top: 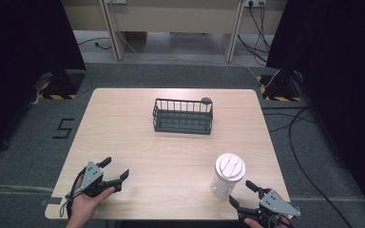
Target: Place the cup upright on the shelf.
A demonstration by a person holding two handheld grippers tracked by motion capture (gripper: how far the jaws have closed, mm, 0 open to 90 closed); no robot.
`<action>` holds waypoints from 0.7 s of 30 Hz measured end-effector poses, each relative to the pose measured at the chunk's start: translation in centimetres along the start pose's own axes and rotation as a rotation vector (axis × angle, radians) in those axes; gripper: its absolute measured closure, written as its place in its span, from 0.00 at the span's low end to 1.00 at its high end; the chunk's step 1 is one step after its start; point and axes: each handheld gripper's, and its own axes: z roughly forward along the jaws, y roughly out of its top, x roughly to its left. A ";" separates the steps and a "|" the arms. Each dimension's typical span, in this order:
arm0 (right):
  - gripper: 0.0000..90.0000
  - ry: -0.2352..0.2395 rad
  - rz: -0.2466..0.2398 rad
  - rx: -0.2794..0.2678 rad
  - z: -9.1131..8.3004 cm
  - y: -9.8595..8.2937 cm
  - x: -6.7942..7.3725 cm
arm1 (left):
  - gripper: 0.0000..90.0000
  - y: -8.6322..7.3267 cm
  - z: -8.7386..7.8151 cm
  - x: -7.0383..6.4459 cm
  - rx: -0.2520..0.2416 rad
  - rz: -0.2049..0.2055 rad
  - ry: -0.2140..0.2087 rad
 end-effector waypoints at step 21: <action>0.17 0.007 -0.025 0.006 2.3 0.9 0.1 | 0.17 0.0 0.1 -0.1 0.006 0.005 -0.008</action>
